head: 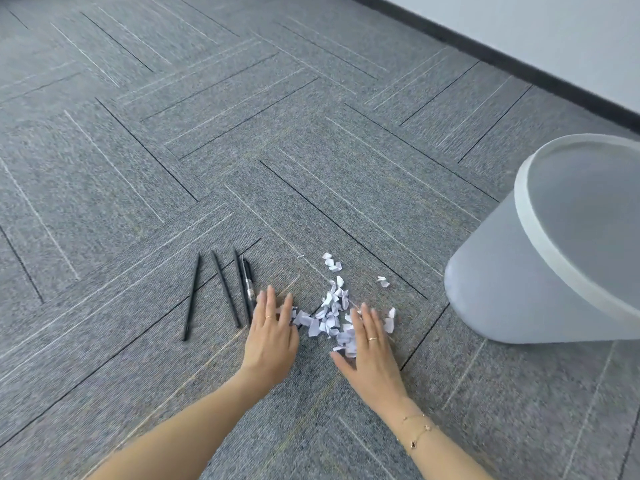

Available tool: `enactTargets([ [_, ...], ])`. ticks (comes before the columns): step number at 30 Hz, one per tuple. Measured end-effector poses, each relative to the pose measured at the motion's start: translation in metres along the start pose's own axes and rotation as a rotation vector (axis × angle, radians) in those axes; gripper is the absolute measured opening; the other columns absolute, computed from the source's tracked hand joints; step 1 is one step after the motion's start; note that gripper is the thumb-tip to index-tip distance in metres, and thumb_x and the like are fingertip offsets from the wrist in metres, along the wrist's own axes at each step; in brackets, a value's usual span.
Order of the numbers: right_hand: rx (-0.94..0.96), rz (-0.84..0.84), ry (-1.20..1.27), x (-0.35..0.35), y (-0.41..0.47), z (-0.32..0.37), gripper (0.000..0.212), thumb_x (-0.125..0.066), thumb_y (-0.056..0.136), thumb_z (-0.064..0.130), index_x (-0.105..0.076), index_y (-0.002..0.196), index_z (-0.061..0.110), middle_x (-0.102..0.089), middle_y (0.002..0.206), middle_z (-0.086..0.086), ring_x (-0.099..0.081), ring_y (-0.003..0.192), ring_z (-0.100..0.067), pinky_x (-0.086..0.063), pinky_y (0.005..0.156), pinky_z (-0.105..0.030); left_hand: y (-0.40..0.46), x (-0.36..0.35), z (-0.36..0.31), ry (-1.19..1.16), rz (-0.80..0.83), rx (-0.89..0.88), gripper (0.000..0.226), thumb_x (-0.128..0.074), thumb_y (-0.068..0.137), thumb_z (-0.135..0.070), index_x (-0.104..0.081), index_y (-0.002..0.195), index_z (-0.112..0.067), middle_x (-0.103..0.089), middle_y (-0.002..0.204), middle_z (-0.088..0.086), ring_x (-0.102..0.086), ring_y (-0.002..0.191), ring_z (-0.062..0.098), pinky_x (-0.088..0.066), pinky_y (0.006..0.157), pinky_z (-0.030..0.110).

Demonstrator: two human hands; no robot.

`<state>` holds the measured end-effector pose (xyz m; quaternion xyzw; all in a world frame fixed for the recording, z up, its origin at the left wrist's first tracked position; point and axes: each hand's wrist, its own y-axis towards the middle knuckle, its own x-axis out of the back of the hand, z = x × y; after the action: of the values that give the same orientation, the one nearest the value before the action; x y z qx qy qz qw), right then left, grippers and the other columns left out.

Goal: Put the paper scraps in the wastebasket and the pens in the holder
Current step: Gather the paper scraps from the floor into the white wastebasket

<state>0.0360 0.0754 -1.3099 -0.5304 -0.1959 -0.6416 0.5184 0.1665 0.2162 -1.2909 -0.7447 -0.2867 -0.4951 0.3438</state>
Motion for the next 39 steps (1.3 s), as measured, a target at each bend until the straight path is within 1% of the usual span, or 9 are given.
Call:
enactTargets([
  [3, -0.034, -0.049, -0.047, -0.007, 0.01, 0.009, 0.087, -0.02, 0.088, 0.069, 0.023, 0.142, 0.017, 0.026, 0.151, -0.008, 0.025, 0.139, -0.02, 0.009, 0.115, -0.036, 0.003, -0.014, -0.004, 0.036, 0.016, 0.032, 0.058, -0.009, 0.094, -0.041, 0.01, 0.145, -0.018, 0.024, 0.15, 0.014, 0.026, 0.137, 0.028, 0.014, 0.112, 0.037],
  [6, -0.036, -0.103, -0.061, -0.009, 0.024, 0.013, 0.082, -0.016, 0.09, 0.066, 0.018, 0.144, 0.015, 0.019, 0.153, -0.011, 0.018, 0.141, -0.024, 0.002, 0.117, -0.039, 0.01, -0.019, -0.015, 0.006, 0.024, 0.062, 0.063, 0.005, 0.089, -0.045, 0.017, 0.143, -0.015, 0.029, 0.148, 0.015, 0.028, 0.137, 0.029, 0.012, 0.114, 0.039],
  [14, -0.002, -0.133, -0.006, 0.01, 0.065, -0.001, 0.077, -0.038, 0.093, 0.044, 0.007, 0.146, 0.011, 0.012, 0.155, -0.009, 0.016, 0.142, -0.021, -0.004, 0.119, -0.038, 0.041, -0.024, -0.022, -0.084, -0.032, -0.074, 0.057, -0.01, 0.097, -0.04, 0.009, 0.145, -0.016, 0.018, 0.154, 0.006, 0.023, 0.14, 0.015, 0.008, 0.117, 0.033],
  [19, 0.071, -0.225, 0.054, 0.025, 0.058, -0.015, 0.061, -0.028, 0.097, 0.044, -0.007, 0.147, 0.016, 0.0, 0.156, -0.003, 0.01, 0.143, -0.012, -0.002, 0.118, -0.033, 0.042, -0.016, -0.021, -0.113, -0.044, -0.211, 0.059, -0.019, 0.098, -0.043, 0.005, 0.146, -0.02, 0.015, 0.155, -0.001, 0.019, 0.141, 0.01, 0.004, 0.119, 0.035],
  [22, -0.092, -0.291, 0.099, 0.021, 0.041, -0.031, 0.062, -0.026, 0.096, 0.046, -0.007, 0.147, 0.016, 0.001, 0.156, -0.005, 0.008, 0.144, -0.017, -0.005, 0.118, -0.04, 0.029, -0.022, -0.014, 0.043, -0.004, -0.243, 0.07, -0.02, 0.09, -0.061, 0.009, 0.145, -0.029, 0.02, 0.154, 0.002, 0.019, 0.142, 0.017, 0.009, 0.116, 0.042],
  [25, -0.2, -0.255, 0.111, 0.015, 0.038, -0.044, 0.063, -0.021, 0.097, 0.047, -0.001, 0.147, 0.014, 0.006, 0.156, -0.006, 0.01, 0.143, -0.017, -0.009, 0.118, -0.043, 0.026, -0.03, -0.01, 0.139, 0.044, -0.235, 0.082, -0.02, 0.083, -0.074, 0.014, 0.144, -0.031, 0.021, 0.154, 0.004, 0.019, 0.142, 0.021, 0.006, 0.115, 0.045],
  [29, -0.116, -0.247, 0.131, 0.019, 0.057, -0.036, 0.06, -0.019, 0.098, 0.043, 0.0, 0.147, 0.014, 0.007, 0.155, -0.006, 0.009, 0.143, -0.016, -0.007, 0.119, -0.04, 0.046, -0.029, -0.015, 0.121, 0.006, -0.191, 0.081, -0.017, 0.083, -0.074, 0.016, 0.143, -0.031, 0.021, 0.154, 0.004, 0.018, 0.142, 0.022, 0.008, 0.117, 0.041],
  [33, -0.013, -0.216, 0.171, 0.028, 0.083, -0.019, 0.066, -0.015, 0.095, 0.052, 0.005, 0.147, 0.016, 0.01, 0.155, -0.006, 0.012, 0.143, -0.016, -0.001, 0.118, -0.035, 0.084, -0.017, -0.018, 0.093, -0.037, -0.211, 0.074, -0.02, 0.088, -0.066, 0.014, 0.144, -0.031, 0.021, 0.153, 0.004, 0.019, 0.141, 0.023, 0.009, 0.115, 0.039],
  [39, 0.11, -0.204, 0.086, 0.022, 0.097, -0.008, 0.063, -0.019, 0.097, 0.047, -0.007, 0.147, 0.012, -0.005, 0.156, -0.007, 0.003, 0.144, -0.017, -0.001, 0.117, -0.031, 0.117, -0.006, -0.01, 0.089, 0.052, -0.431, 0.065, -0.022, 0.09, -0.06, 0.003, 0.145, -0.036, 0.009, 0.156, 0.001, 0.013, 0.143, 0.019, 0.0, 0.119, 0.042],
])
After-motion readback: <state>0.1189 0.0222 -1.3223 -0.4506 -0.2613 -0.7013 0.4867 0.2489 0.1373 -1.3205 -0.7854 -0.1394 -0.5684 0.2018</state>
